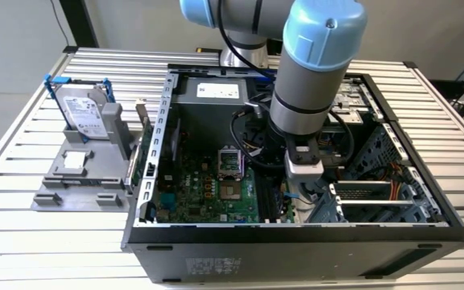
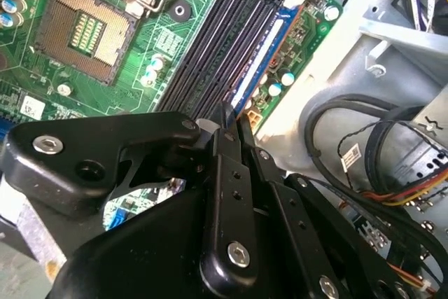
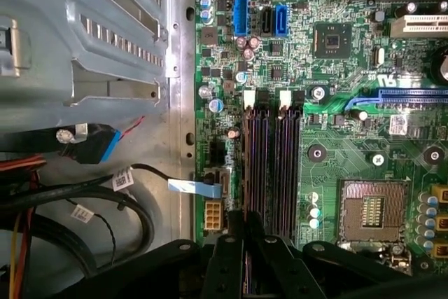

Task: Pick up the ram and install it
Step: 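Insert the ram into the slot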

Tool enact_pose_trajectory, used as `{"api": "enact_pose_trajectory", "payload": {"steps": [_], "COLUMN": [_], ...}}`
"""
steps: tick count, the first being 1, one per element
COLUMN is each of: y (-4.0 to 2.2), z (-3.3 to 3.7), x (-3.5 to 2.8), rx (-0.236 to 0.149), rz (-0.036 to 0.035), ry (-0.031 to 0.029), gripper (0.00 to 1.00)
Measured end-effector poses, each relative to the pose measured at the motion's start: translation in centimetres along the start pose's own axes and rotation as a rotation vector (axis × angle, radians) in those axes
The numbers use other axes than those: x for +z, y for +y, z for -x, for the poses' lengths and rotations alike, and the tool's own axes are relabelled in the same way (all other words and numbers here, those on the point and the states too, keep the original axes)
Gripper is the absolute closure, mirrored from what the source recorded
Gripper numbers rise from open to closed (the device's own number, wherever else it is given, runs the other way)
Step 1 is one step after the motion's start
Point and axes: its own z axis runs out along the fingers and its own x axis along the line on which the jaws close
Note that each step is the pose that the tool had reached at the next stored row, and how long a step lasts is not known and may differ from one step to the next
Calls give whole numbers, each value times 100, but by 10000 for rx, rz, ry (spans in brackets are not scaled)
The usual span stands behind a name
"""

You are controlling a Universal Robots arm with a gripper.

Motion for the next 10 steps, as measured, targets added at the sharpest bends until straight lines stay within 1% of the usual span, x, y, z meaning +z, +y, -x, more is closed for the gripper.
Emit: {"api": "enact_pose_trajectory", "payload": {"steps": [2, 4, 6, 8, 9, 10], "y": [0, -2, 8, 19, 20, 19], "z": [-1, -4, -6, -7, -8, -10], "x": [-8, -47, -89, -133, -170, -213], "rx": [0, 0, 0, 5, 6, 7], "rz": [-7, -19, 1, 0, 2, 0], "ry": [1, -19, -77, -135, -157, -163], "gripper": [100, 100, 100, 100, 100, 100]}}
